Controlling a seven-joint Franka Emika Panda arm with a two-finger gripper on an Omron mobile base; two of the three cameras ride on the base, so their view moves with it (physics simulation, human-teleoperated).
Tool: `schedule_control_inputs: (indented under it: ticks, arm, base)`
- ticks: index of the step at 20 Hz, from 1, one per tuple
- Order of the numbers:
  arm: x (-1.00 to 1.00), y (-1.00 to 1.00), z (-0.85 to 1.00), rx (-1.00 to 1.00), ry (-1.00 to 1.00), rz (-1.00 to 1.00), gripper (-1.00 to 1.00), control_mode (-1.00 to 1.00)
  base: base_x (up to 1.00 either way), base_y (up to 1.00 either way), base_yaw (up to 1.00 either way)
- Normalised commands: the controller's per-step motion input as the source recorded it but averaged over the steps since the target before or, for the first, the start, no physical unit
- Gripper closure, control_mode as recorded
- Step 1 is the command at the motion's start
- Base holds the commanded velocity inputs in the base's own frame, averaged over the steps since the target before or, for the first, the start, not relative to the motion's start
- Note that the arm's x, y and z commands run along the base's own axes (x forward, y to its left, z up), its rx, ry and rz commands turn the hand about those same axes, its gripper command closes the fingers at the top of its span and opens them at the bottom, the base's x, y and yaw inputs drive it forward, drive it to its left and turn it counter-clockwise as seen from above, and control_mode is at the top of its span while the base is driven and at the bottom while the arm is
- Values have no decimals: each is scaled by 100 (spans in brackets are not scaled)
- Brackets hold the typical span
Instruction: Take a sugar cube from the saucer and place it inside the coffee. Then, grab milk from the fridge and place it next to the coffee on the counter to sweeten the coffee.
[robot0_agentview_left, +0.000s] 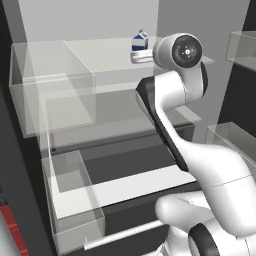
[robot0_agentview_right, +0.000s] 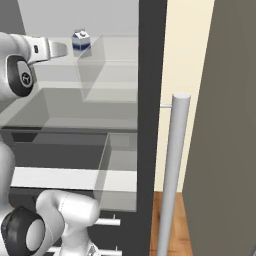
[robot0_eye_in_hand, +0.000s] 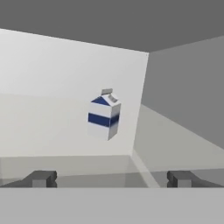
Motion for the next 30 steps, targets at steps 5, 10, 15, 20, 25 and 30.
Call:
schedule_control_inputs:
  ticks: [5, 10, 15, 20, 25, 30]
  arm:
    - [58, 0, -4, 0, 0, 1, -100, -100]
    - [54, 0, 0, 0, 0, 0, -100, -100]
    - [30, 2, -2, 1, -9, 0, -100, -100]
    - [9, 15, -5, 6, -28, -2, -100, -100]
    - [9, 13, -4, 5, -8, -7, -100, -100]
    - [28, 0, -2, 1, 1, -2, -100, -100]
  base:
    - [0, 0, 0]
    - [0, 0, 0]
    - [0, 0, 0]
    - [0, 0, 0]
    - [0, 0, 0]
    - [0, 0, 0]
